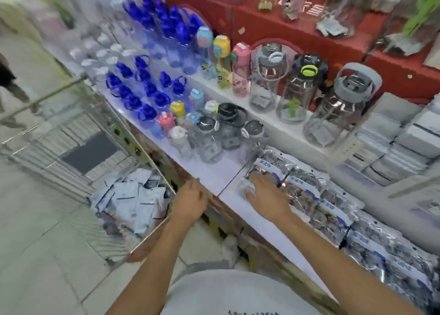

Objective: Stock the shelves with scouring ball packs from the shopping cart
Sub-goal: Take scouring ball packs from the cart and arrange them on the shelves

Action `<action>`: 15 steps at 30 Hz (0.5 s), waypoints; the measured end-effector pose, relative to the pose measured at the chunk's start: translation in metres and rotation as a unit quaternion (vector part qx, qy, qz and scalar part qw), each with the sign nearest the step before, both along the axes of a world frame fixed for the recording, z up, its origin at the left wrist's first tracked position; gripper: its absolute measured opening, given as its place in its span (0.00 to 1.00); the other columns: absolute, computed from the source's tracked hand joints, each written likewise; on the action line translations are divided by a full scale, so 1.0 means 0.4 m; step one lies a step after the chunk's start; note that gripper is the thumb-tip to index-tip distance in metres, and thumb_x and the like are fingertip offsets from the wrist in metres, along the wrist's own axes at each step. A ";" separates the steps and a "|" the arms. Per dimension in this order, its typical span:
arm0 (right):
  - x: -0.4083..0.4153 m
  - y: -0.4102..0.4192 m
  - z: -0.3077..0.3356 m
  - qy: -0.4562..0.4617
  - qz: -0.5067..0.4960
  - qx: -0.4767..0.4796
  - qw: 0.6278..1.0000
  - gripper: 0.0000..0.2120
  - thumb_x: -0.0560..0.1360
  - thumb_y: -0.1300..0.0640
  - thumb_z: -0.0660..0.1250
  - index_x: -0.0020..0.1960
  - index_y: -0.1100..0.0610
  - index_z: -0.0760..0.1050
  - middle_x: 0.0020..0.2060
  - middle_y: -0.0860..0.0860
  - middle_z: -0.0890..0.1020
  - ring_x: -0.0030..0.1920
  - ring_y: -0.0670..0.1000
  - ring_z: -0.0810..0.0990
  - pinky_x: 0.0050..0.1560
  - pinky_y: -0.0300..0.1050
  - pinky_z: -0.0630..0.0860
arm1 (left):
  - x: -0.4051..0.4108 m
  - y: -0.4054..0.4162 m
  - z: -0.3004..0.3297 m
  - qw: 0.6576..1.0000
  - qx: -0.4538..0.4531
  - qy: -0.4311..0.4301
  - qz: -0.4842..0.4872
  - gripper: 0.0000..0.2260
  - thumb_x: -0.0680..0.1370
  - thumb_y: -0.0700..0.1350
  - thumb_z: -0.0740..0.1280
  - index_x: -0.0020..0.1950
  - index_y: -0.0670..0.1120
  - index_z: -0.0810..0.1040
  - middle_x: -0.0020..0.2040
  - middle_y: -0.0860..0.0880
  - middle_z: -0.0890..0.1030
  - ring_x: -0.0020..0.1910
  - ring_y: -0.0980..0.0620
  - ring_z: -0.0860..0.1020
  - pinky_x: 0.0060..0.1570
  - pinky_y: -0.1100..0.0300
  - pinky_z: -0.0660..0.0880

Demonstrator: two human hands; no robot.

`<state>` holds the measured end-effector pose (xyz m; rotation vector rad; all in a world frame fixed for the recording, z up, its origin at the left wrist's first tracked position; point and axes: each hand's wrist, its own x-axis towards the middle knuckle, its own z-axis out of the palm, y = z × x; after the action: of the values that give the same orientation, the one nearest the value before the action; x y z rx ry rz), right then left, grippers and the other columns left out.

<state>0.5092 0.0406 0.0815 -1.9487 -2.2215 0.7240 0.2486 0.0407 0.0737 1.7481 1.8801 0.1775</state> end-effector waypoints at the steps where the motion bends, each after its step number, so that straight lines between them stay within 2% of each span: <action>1: -0.039 -0.005 -0.002 0.006 0.023 0.008 1.000 0.28 0.85 0.42 0.58 0.81 0.55 0.64 0.75 0.56 0.73 0.73 0.59 0.72 0.69 0.53 0.70 | -0.038 -0.043 0.003 1.000 0.008 0.006 0.024 0.24 0.85 0.53 0.62 0.77 0.42 0.69 0.68 0.39 0.77 0.65 0.38 0.76 0.63 0.46 0.75; 4: -0.156 -0.031 -0.011 0.026 0.085 0.018 0.996 0.28 0.85 0.42 0.58 0.79 0.57 0.66 0.72 0.57 0.76 0.71 0.59 0.74 0.68 0.52 0.71 | -0.145 -0.175 0.006 0.994 0.005 0.013 0.104 0.21 0.83 0.53 0.63 0.73 0.43 0.71 0.64 0.41 0.78 0.65 0.39 0.76 0.64 0.47 0.73; 7: -0.251 -0.065 -0.026 0.026 0.135 0.004 0.990 0.25 0.85 0.40 0.55 0.74 0.55 0.69 0.64 0.55 0.79 0.64 0.59 0.77 0.60 0.51 0.75 | -0.234 -0.287 -0.003 0.984 0.003 0.009 0.179 0.21 0.83 0.51 0.65 0.72 0.42 0.73 0.66 0.41 0.78 0.65 0.40 0.76 0.61 0.49 0.74; 11: -0.388 -0.101 -0.036 0.022 0.211 -0.022 0.977 0.29 0.85 0.37 0.54 0.78 0.54 0.66 0.73 0.53 0.75 0.70 0.55 0.74 0.68 0.50 0.73 | -0.351 -0.409 -0.018 0.965 0.016 0.010 0.263 0.20 0.82 0.49 0.66 0.72 0.42 0.74 0.67 0.40 0.78 0.65 0.39 0.76 0.61 0.48 0.75; 13: -0.451 -0.112 -0.046 0.020 0.235 -0.038 0.971 0.28 0.85 0.38 0.56 0.78 0.53 0.67 0.72 0.52 0.76 0.70 0.53 0.75 0.68 0.51 0.74 | -0.399 -0.447 -0.030 0.955 0.021 -0.001 0.296 0.22 0.82 0.50 0.66 0.74 0.43 0.73 0.68 0.40 0.78 0.66 0.40 0.77 0.63 0.49 0.74; 15: -0.513 -0.113 -0.057 0.020 0.246 -0.057 0.967 0.25 0.85 0.40 0.58 0.75 0.54 0.71 0.67 0.52 0.79 0.66 0.53 0.77 0.64 0.50 0.75 | -0.445 -0.468 -0.042 0.946 0.021 -0.020 0.324 0.23 0.82 0.50 0.65 0.75 0.44 0.72 0.69 0.41 0.78 0.67 0.40 0.76 0.64 0.49 0.74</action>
<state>0.3040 -0.0047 0.0588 -1.4032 -2.7231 0.9514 0.0704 -0.1463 0.0570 1.0767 2.3692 0.4937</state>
